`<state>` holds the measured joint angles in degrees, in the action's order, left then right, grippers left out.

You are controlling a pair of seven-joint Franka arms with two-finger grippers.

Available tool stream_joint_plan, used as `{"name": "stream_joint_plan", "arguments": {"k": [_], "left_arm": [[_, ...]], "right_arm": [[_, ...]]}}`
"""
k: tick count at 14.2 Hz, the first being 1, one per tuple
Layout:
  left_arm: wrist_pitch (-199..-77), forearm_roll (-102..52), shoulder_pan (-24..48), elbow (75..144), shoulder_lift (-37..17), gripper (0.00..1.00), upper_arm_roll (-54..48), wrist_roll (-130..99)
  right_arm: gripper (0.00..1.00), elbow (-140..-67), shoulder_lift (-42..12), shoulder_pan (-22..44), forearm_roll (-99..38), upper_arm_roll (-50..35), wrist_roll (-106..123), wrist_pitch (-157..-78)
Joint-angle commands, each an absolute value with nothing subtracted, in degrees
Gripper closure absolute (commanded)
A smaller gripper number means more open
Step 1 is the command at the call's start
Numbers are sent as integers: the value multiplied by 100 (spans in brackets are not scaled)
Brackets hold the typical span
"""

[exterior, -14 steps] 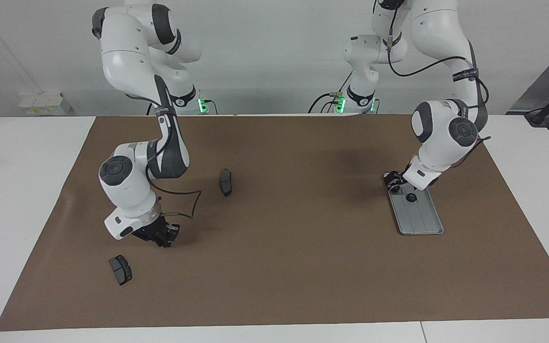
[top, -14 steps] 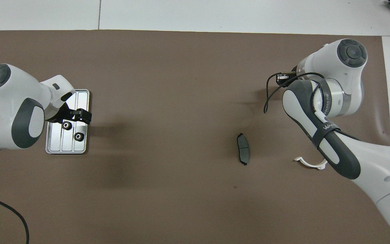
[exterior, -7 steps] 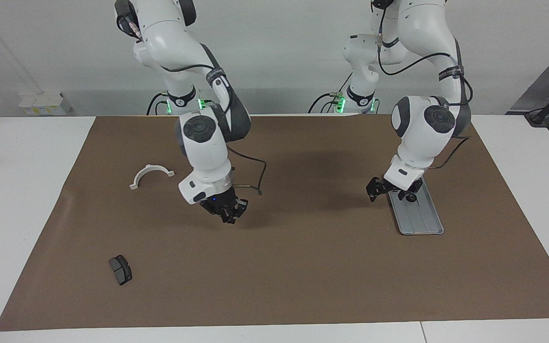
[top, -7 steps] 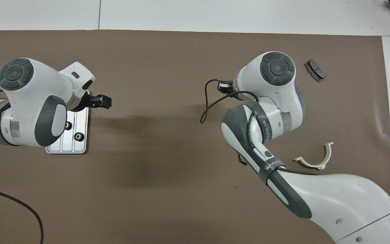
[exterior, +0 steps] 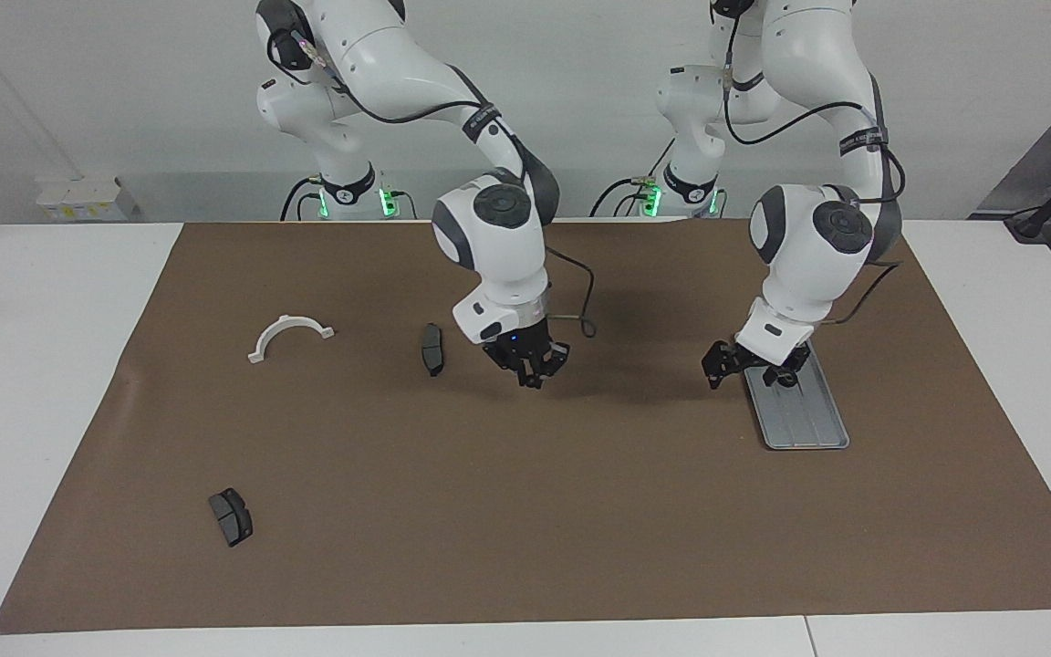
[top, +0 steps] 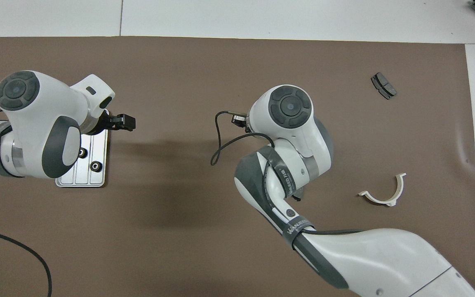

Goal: Pick bearing gear from pile to tray

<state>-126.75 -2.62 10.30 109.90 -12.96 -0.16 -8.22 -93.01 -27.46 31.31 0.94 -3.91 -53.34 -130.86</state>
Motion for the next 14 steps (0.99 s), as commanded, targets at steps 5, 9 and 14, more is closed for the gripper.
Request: {"name": "stream_joint_plan", "arguments": {"k": [5, 9, 14], "left_arm": [[-12902, -421, 1081, 10916, -1415, 0, 26, -888], [-13130, -589, 1265, 10863, -1424, 0, 26, -1316], [-13262, -571, 2019, 10696, -1547, 4, 44, -2326]], "right_arm": [[100, -9272, -3366, 3753, 123, -352, -6003, -13904], [0, -9299, -3357, 3753, 123, -334, -6047, -13878], [0, -9920, -2402, 2973, 132, -308, -5381, -13773]]}}
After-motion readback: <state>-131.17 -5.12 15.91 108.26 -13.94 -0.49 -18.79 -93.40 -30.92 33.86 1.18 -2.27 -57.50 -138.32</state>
